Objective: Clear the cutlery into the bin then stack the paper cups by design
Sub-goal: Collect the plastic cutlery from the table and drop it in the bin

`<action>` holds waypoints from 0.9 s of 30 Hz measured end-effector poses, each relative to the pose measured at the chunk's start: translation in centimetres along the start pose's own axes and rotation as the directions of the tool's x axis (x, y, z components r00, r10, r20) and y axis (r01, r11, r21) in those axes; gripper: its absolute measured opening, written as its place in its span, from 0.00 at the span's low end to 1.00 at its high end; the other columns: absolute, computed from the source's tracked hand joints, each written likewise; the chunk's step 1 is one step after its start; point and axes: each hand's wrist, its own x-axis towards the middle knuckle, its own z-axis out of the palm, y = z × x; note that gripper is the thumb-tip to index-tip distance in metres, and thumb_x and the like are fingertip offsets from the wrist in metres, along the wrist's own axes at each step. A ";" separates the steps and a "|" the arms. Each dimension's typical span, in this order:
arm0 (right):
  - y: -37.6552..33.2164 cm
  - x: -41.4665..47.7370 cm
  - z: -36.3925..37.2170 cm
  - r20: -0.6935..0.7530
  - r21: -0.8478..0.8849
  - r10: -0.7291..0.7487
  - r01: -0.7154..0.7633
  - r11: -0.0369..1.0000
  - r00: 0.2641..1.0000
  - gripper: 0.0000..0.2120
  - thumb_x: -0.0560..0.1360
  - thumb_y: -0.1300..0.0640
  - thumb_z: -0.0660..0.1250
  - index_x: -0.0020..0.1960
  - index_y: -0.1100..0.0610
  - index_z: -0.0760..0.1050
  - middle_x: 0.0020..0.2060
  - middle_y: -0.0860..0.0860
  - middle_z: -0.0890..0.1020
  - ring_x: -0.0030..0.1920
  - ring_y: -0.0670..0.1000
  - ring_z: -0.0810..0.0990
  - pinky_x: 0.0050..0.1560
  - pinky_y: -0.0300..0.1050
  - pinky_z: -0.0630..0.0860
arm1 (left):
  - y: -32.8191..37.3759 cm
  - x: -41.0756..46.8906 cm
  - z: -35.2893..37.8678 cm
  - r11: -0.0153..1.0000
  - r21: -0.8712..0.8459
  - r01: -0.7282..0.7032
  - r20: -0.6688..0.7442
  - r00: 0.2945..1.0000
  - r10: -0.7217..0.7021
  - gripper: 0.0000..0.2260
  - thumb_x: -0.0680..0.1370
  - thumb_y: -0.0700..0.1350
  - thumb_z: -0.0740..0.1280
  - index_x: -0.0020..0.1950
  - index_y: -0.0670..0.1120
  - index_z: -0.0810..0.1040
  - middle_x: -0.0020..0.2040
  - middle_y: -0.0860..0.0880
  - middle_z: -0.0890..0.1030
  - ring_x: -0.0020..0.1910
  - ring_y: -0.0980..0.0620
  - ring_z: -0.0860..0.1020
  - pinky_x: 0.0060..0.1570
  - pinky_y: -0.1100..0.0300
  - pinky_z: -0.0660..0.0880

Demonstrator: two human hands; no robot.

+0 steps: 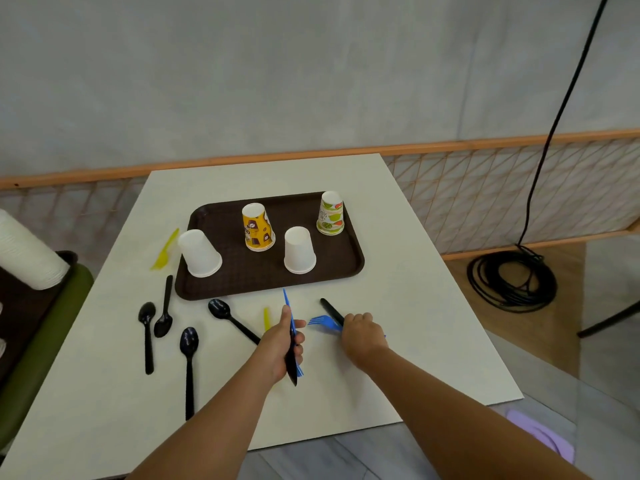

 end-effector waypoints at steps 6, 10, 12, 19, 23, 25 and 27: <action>0.0 -0.7 -0.5 0.106 0.263 0.143 -0.166 0.951 0.984 0.16 0.79 0.63 0.49 0.65 0.63 0.66 0.61 0.59 0.73 0.64 0.58 0.69 0.59 0.47 0.69 | -0.9 -0.2 0.1 0.995 0.097 -0.016 0.053 0.999 0.011 0.14 0.82 0.52 0.56 0.43 0.45 0.71 0.29 0.50 0.65 0.16 0.57 0.62 0.24 0.66 0.59; 0.2 -1.5 -1.2 0.238 0.611 0.202 -0.308 0.729 0.950 0.13 0.80 0.59 0.51 0.60 0.63 0.67 0.50 0.58 0.74 0.49 0.56 0.74 0.49 0.47 0.69 | -1.2 -0.4 0.8 0.990 0.138 -0.014 0.058 0.998 0.006 0.14 0.82 0.51 0.55 0.42 0.44 0.71 0.30 0.49 0.66 0.24 0.54 0.62 0.27 0.62 0.61; 0.7 -2.4 -1.4 0.276 0.780 0.173 -0.325 0.534 0.946 0.08 0.80 0.60 0.52 0.54 0.62 0.66 0.45 0.56 0.73 0.41 0.52 0.73 0.42 0.42 0.70 | -1.3 -0.6 1.6 0.987 0.158 -0.020 0.084 0.996 0.006 0.14 0.82 0.50 0.54 0.43 0.44 0.71 0.31 0.49 0.66 0.26 0.53 0.61 0.28 0.61 0.61; 4.7 -7.5 -1.6 0.268 0.963 0.122 -0.270 0.000 0.956 0.06 0.81 0.59 0.54 0.50 0.58 0.70 0.34 0.52 0.76 0.35 0.50 0.78 0.46 0.46 0.75 | -2.4 -1.8 7.7 0.966 0.252 -0.056 0.291 0.956 -0.021 0.12 0.82 0.48 0.55 0.41 0.45 0.70 0.31 0.50 0.70 0.20 0.56 0.63 0.24 0.63 0.62; 9.4 -11.7 -0.8 0.233 0.972 0.222 -0.218 -0.092 0.947 0.08 0.81 0.59 0.56 0.46 0.57 0.71 0.32 0.51 0.75 0.33 0.49 0.78 0.38 0.41 0.74 | -4.7 -3.7 12.8 0.941 0.330 -0.075 0.429 0.900 -0.079 0.12 0.82 0.47 0.55 0.42 0.45 0.71 0.31 0.49 0.70 0.22 0.56 0.64 0.25 0.63 0.62; 12.0 -13.9 -0.2 0.229 0.973 0.281 -0.207 -0.106 0.932 0.08 0.81 0.59 0.56 0.45 0.57 0.71 0.32 0.51 0.75 0.32 0.49 0.78 0.38 0.42 0.73 | -6.2 -4.8 15.7 0.925 0.371 -0.082 0.481 0.869 -0.116 0.12 0.82 0.47 0.55 0.43 0.45 0.70 0.31 0.49 0.70 0.21 0.56 0.64 0.25 0.63 0.62; 14.6 -16.0 0.5 0.223 0.974 0.336 -0.196 -0.114 0.915 0.07 0.81 0.59 0.56 0.46 0.57 0.70 0.31 0.51 0.75 0.31 0.49 0.77 0.40 0.46 0.70 | -7.8 -5.8 18.4 0.906 0.412 -0.091 0.516 0.843 -0.150 0.12 0.82 0.48 0.54 0.43 0.45 0.70 0.31 0.50 0.69 0.20 0.56 0.64 0.26 0.63 0.61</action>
